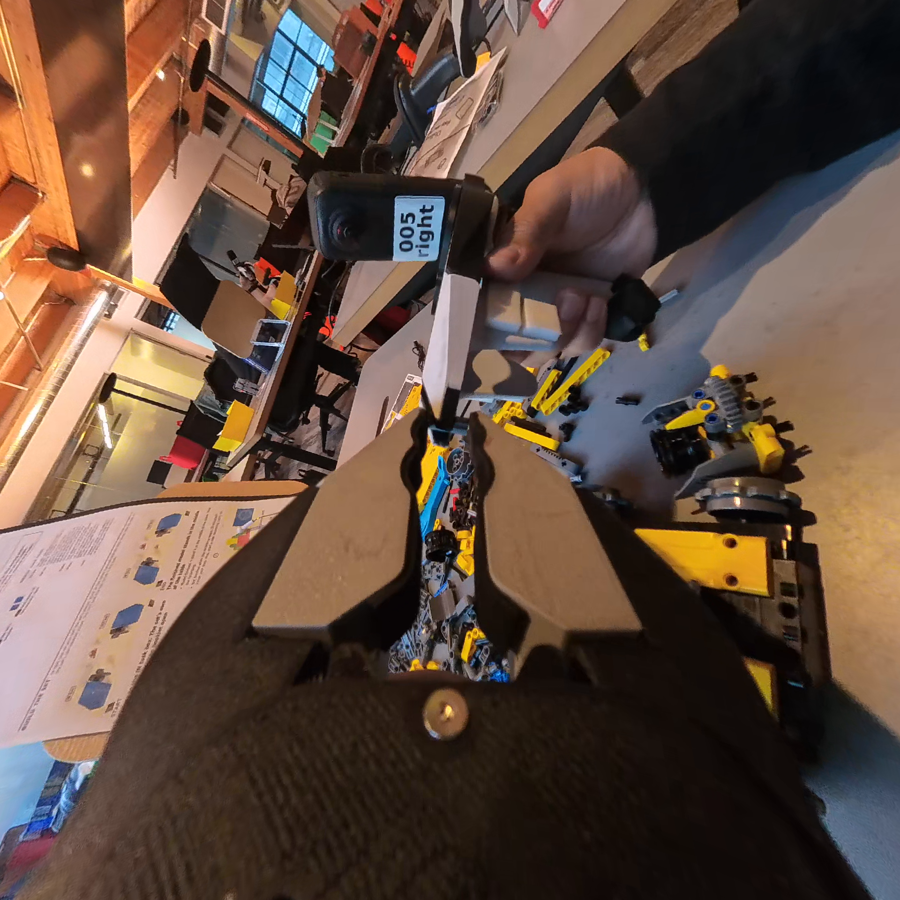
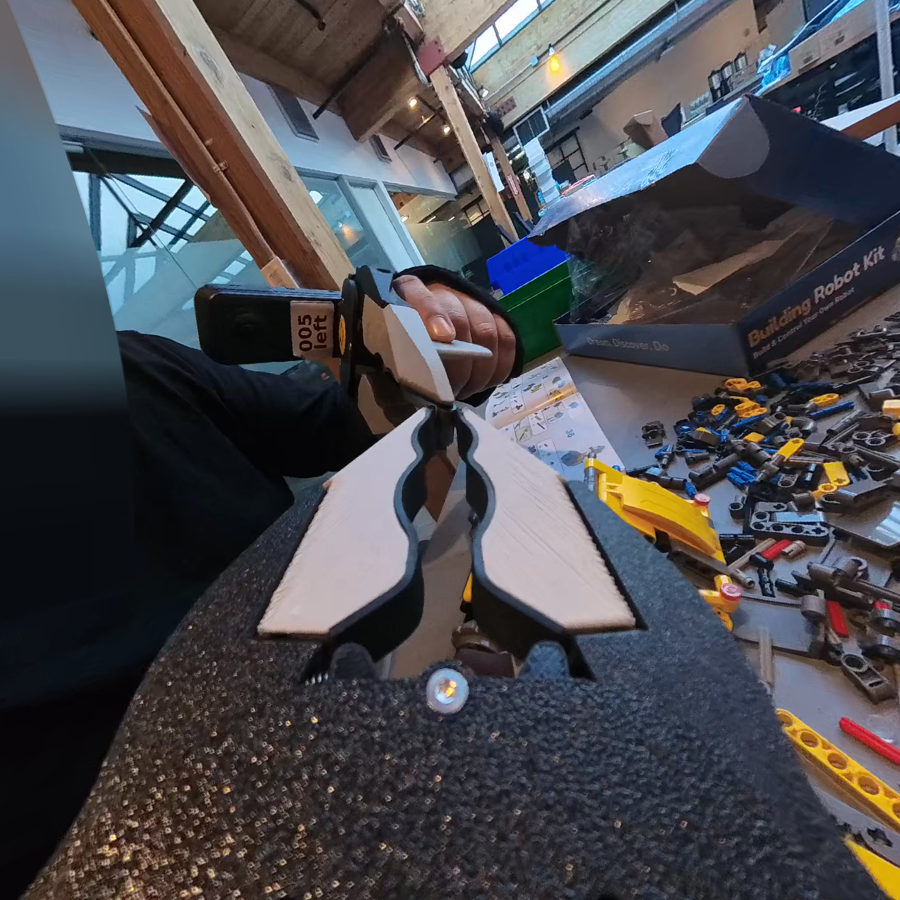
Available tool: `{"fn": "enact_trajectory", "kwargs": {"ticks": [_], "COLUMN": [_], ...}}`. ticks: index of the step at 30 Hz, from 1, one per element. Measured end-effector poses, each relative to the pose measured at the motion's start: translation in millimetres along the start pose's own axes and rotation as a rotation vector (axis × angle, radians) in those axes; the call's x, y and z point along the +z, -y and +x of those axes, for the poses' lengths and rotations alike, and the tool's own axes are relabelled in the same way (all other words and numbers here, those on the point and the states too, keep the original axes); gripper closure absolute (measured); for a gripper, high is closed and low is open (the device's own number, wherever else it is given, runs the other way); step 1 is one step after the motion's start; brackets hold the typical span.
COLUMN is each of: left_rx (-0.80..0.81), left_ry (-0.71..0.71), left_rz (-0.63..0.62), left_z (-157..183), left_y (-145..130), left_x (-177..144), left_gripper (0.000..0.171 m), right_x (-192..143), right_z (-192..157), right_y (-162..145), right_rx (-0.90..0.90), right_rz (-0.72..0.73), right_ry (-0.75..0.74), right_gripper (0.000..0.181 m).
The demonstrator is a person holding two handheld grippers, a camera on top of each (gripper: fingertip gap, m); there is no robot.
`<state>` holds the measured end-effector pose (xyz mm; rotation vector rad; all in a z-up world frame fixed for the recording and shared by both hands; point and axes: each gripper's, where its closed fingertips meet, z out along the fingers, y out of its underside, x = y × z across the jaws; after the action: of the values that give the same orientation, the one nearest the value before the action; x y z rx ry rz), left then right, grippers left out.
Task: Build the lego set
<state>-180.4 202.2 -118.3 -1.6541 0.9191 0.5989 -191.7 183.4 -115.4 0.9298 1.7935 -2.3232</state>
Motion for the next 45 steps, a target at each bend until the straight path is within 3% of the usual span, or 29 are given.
{"fn": "enact_trajectory", "kwargs": {"ticks": [5,8,10,13,16,20,25,29,32,36,45], "left_rx": [-0.044,-0.180,-0.313,-0.443,-0.542,-0.706,-0.947,-0.983,-0.987,-1.164,-1.184], "left_ry": [0.027,0.028,0.023,0.050,0.074,0.102,0.216,0.319,0.518,0.683,0.716], "left_rz": [-0.044,-0.109,-0.164,-0.235,-0.284,-0.309,-0.361,-0.418,-0.450,-0.404,-0.360], "left_z": [-1.5,0.5,9.1,30.2,55.7,78.9,84.3,87.2,78.6,83.4,118.5], "left_y": [-6.4,-15.1,-24.4,-39.9,-53.2,-67.0,-96.9,-116.7,-140.9,-166.3,-172.7], "left_x": [0.6,-12.0,-26.4,-53.2,-78.0,-100.6,-125.0,-152.6,-196.5,-247.6,-257.6], "left_gripper": [0.154,0.140,0.139,0.139,0.140,0.142,0.134,0.125,0.114,0.103,0.097], "right_x": [-5.4,-31.8,-56.6,-86.2,-101.3,-106.8,-125.7,-124.8,-126.4,-126.6,-115.1], "right_z": [4.9,20.6,36.8,50.2,60.6,45.3,58.4,58.9,58.7,57.5,47.2], "right_y": [0.2,4.9,-13.0,-65.1,-95.9,-110.4,-133.2,-135.0,-137.2,-135.0,-125.7], "right_rx": [-0.043,-0.163,-0.242,-0.285,-0.361,-0.381,-0.386,-0.395,-0.396,-0.391,-0.363], "right_rz": [-0.033,-0.105,-0.281,-0.598,-0.806,-0.871,-1.011,-1.014,-1.020,-1.003,-0.879], "right_ry": [-0.057,-0.230,-0.367,-0.423,-0.480,-0.403,-0.455,-0.451,-0.451,-0.449,-0.359], "right_gripper": [0.175,0.175,0.175,0.175,0.174,0.174,0.174,0.174,0.173,0.167,0.163]}}
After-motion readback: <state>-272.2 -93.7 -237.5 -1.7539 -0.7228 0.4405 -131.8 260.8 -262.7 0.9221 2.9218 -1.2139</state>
